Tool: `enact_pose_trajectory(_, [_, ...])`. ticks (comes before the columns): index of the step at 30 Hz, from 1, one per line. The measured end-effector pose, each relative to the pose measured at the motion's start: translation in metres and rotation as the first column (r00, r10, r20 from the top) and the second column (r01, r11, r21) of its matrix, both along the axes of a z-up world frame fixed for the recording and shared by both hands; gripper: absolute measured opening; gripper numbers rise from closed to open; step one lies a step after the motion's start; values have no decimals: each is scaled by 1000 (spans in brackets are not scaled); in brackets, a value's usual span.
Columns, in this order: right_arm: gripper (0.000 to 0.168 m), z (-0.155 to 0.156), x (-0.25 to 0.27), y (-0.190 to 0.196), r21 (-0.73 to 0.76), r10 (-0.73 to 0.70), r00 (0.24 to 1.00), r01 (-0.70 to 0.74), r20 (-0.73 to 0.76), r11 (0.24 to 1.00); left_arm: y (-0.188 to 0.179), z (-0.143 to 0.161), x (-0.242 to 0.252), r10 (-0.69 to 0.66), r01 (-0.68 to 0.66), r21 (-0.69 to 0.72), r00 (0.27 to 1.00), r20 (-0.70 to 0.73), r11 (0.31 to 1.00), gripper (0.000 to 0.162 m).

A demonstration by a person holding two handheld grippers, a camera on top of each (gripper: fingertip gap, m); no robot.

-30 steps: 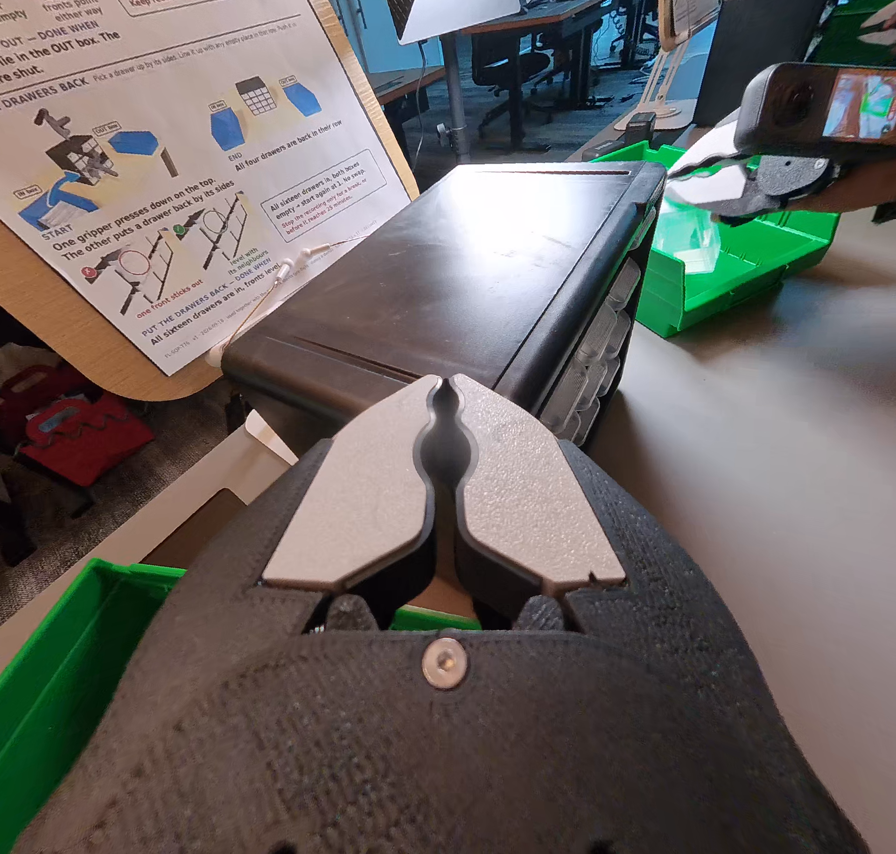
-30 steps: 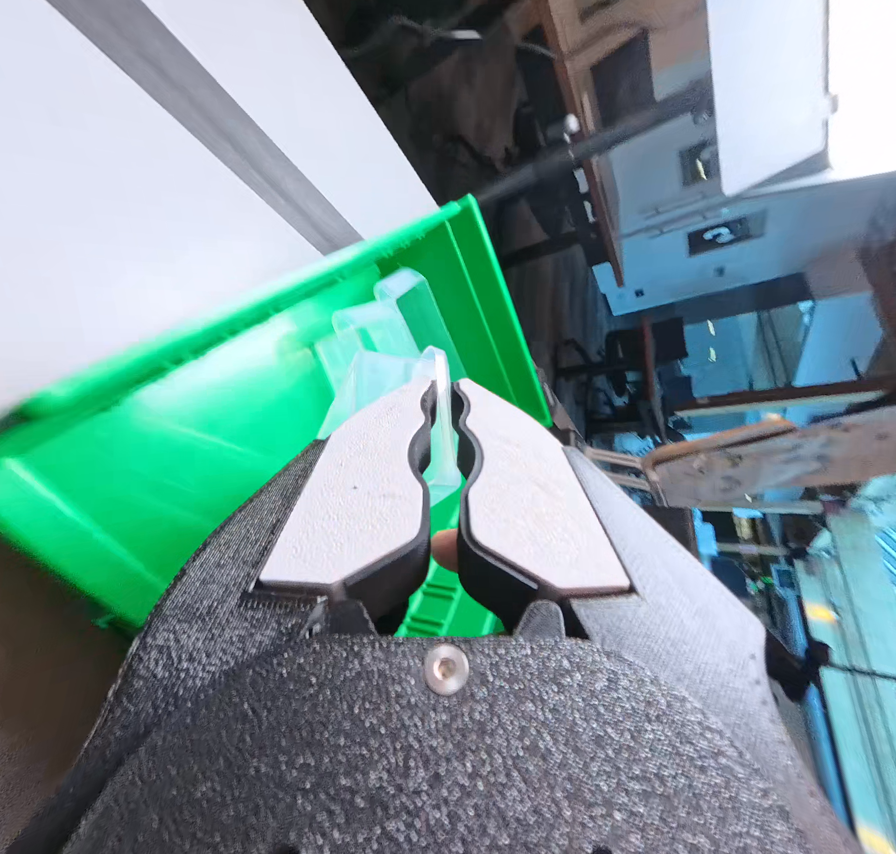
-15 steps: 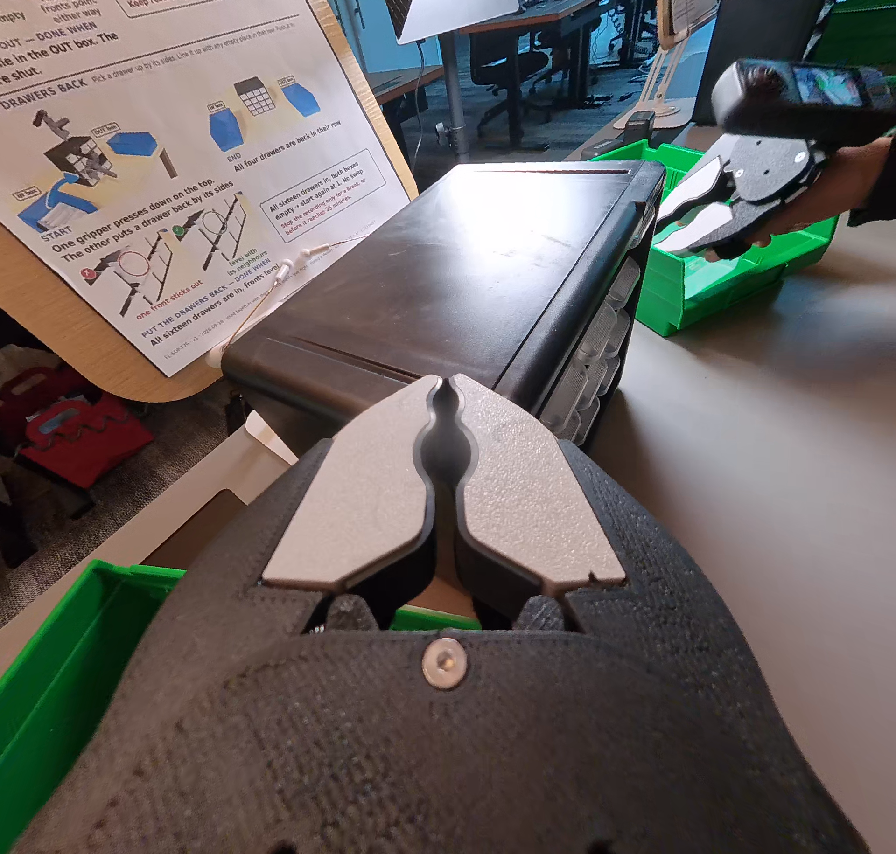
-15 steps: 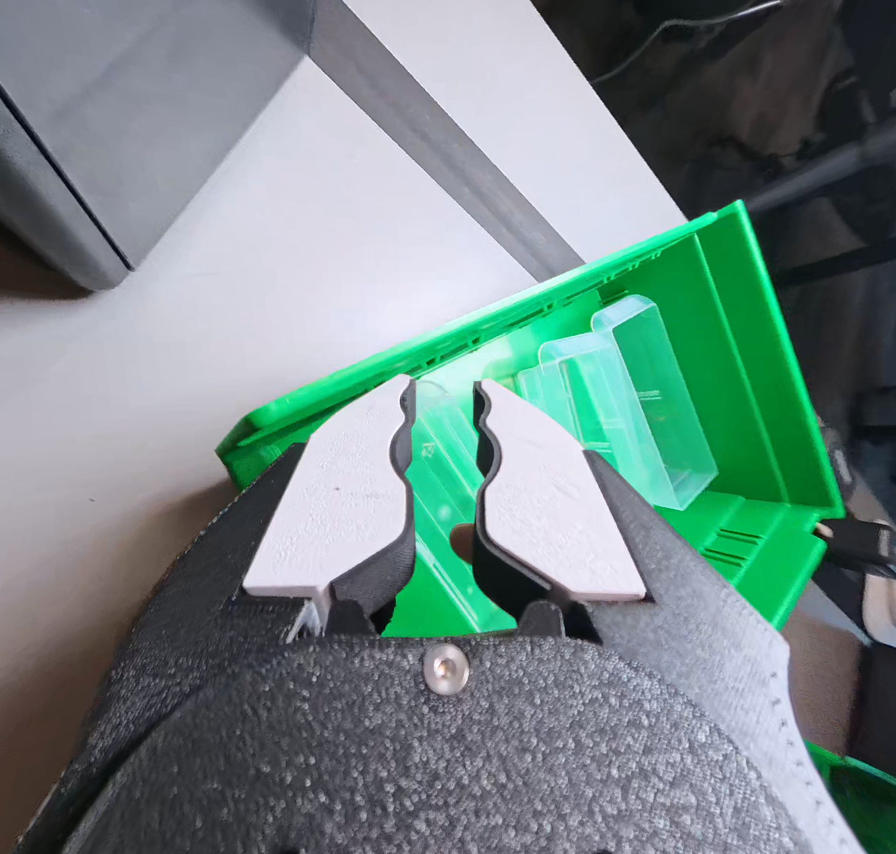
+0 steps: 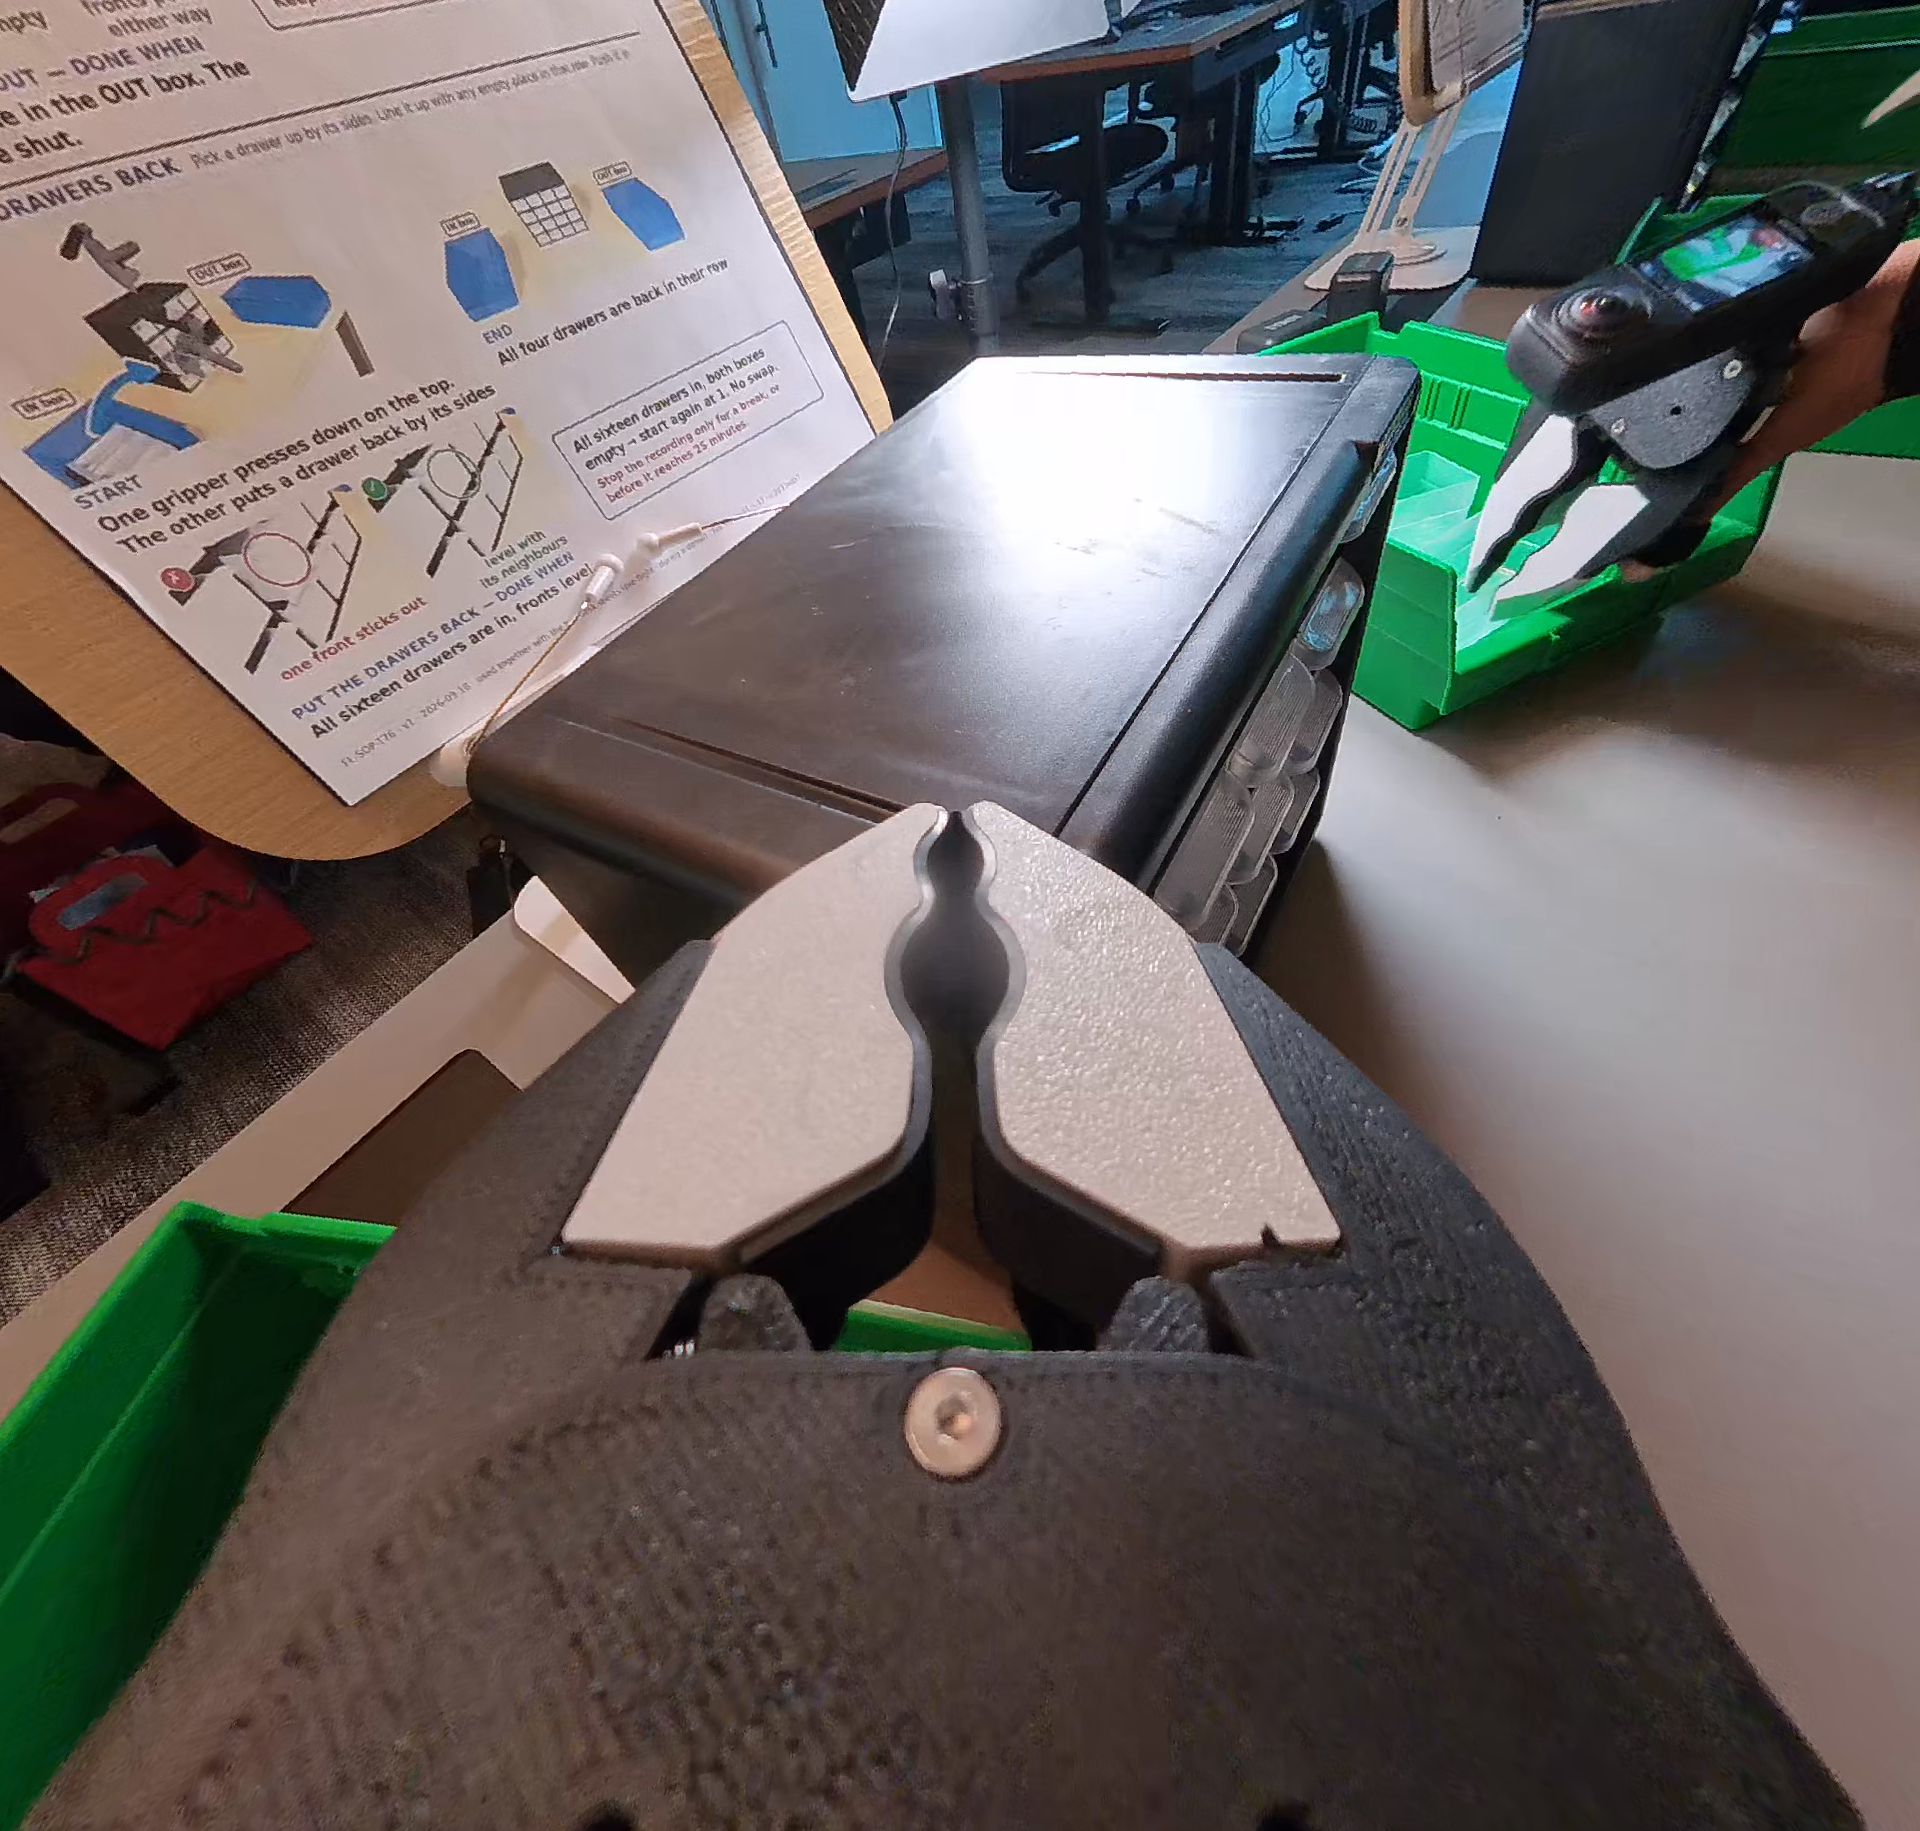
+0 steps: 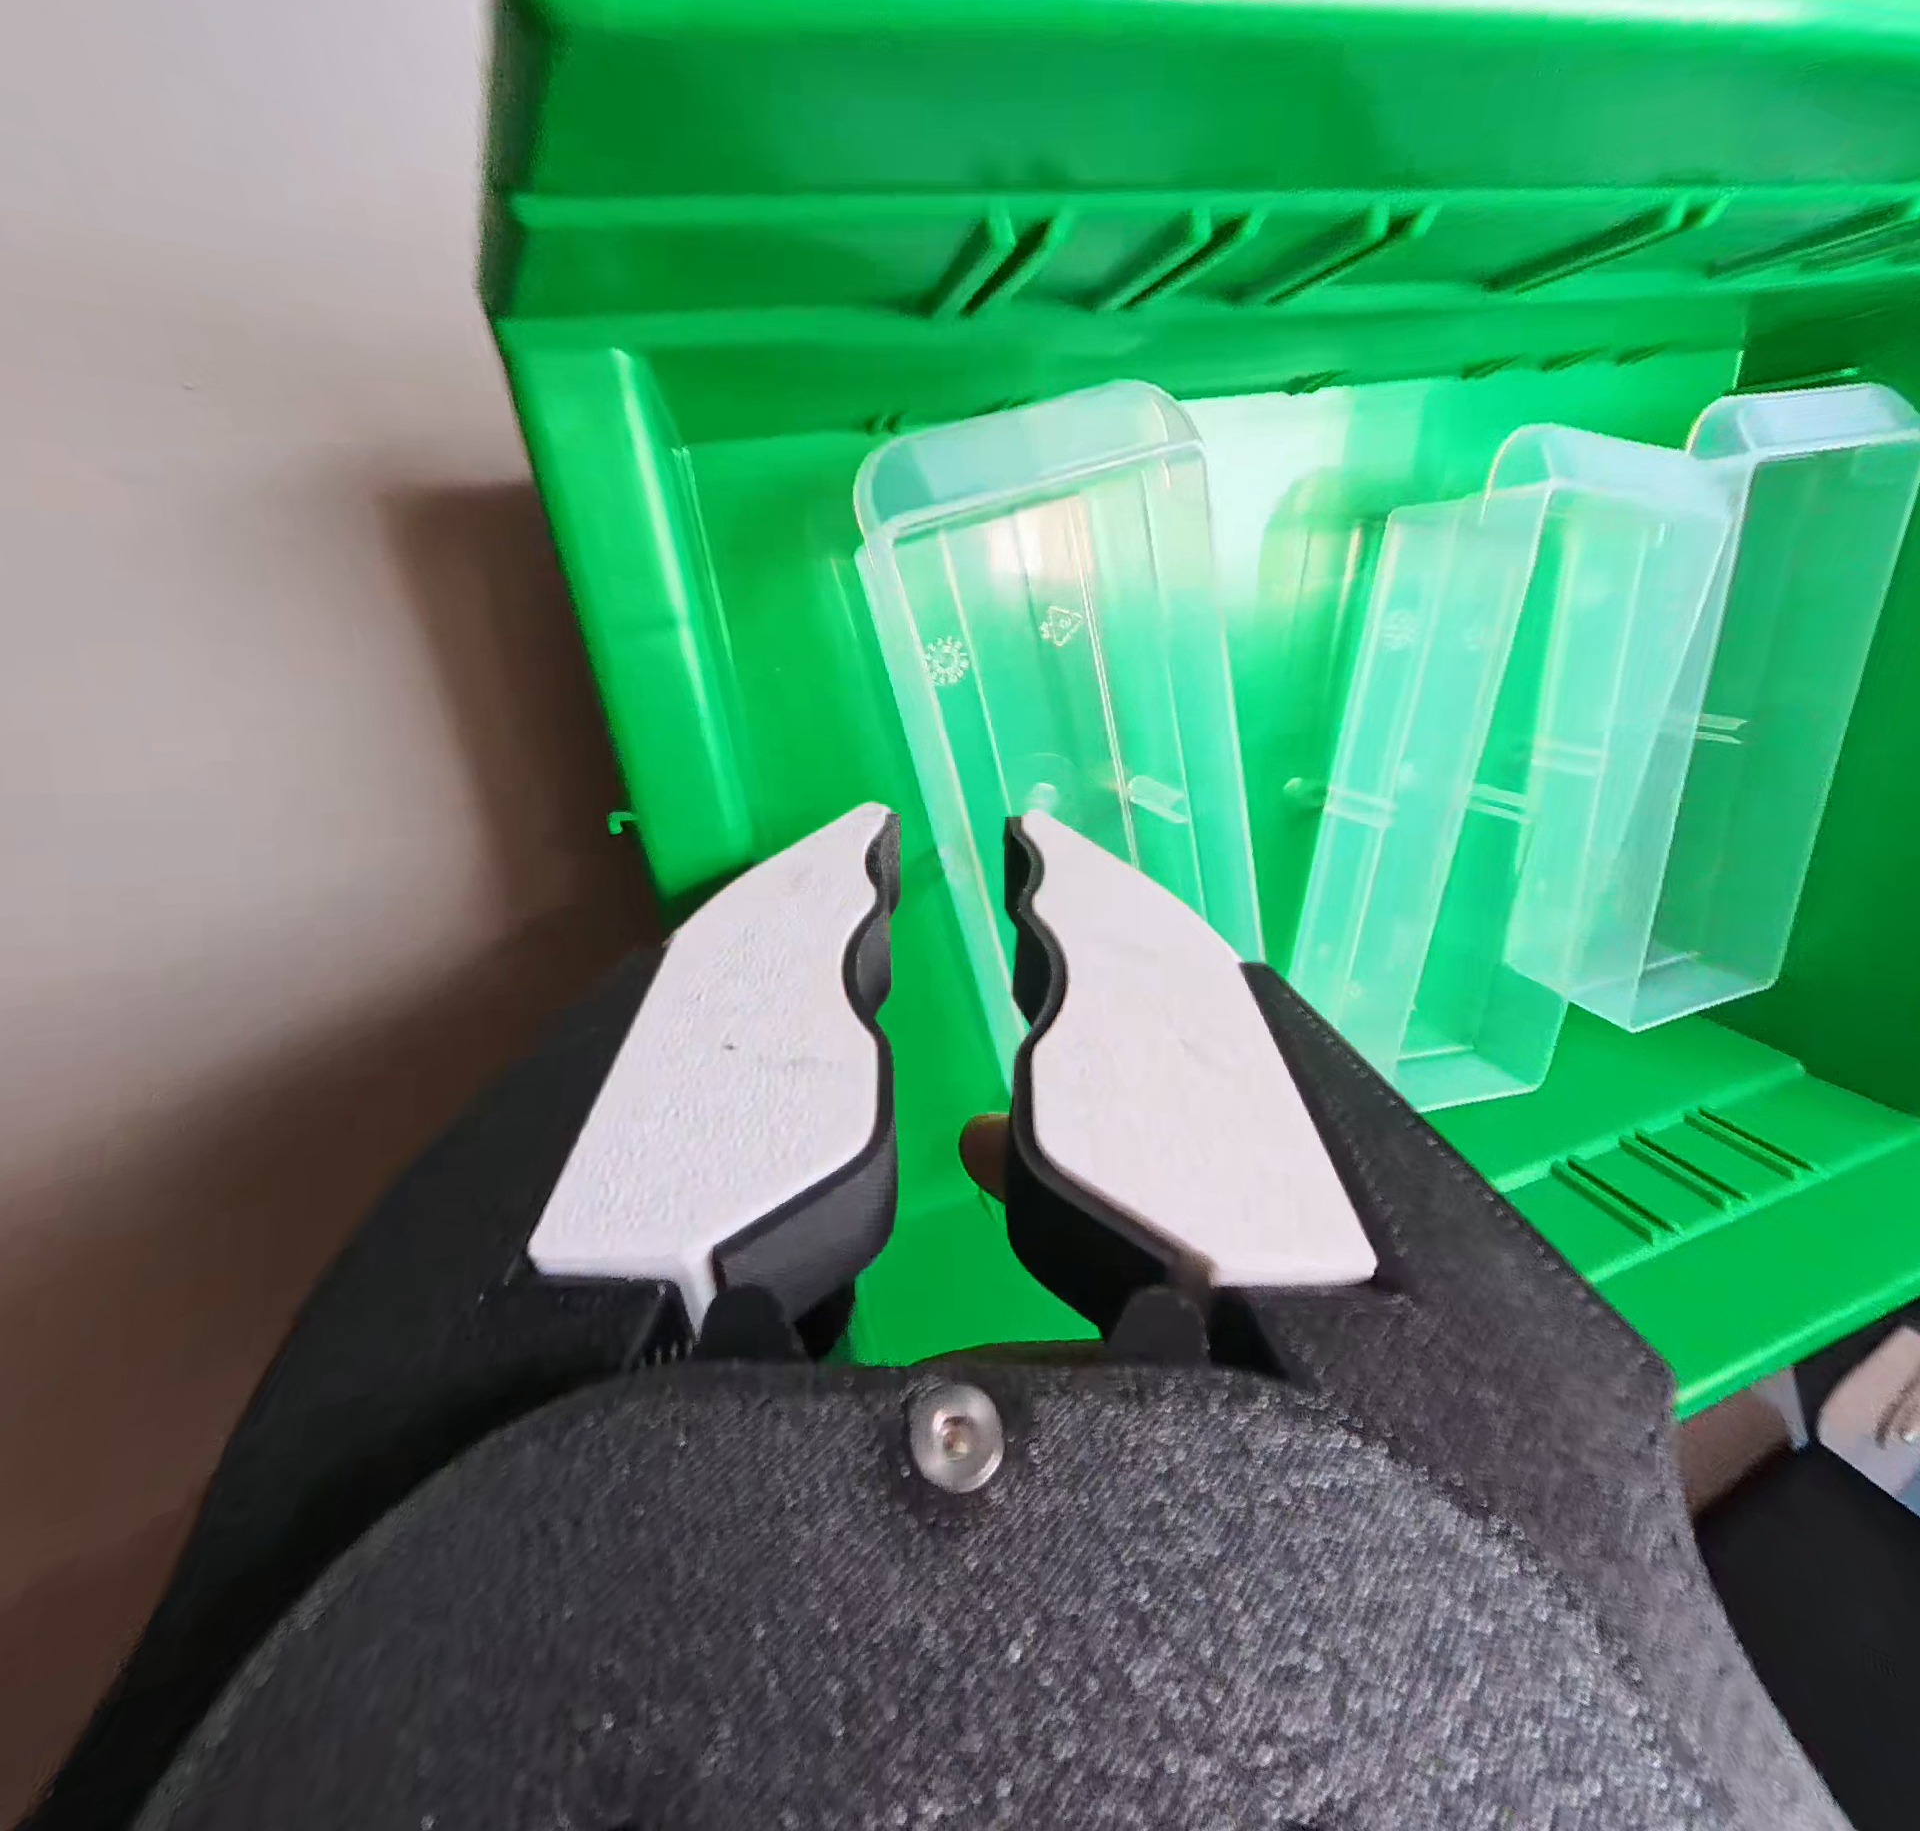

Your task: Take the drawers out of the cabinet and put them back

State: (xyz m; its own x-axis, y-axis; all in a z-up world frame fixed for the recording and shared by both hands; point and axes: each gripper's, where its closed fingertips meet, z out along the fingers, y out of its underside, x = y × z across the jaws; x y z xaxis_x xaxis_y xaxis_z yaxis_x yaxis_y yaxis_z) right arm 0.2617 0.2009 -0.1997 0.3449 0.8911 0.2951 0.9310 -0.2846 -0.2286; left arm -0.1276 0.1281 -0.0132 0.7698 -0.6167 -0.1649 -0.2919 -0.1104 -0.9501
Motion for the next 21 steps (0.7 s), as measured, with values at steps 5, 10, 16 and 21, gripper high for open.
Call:
enact_pose_trajectory(5, [6, -5, 12, 25, 102, -20, 997, 13, 74, 995, 0, 0, 0, -1, 1, 0, 1000, 4, 1000, 0])
enact_pose_trajectory(10, [7, -4, 27, 51, 195, -31, 985, -3, 171, 981, 0, 0, 0, -7, 7, -3, 1000, 10, 1000, 0])
enact_pose_trajectory(16, [9, -3, 36, 67, 270, 50, 959, -129, 280, 954, 0, 0, 0, -12, 12, -3, 1000, 12, 1000, 0])
enact_pose_trajectory(21, [10, -3, 40, 75, 319, 88, 922, -219, 376, 922, 0, 0, 0, -9, 9, -2, 1000, 8, 1000, 0])
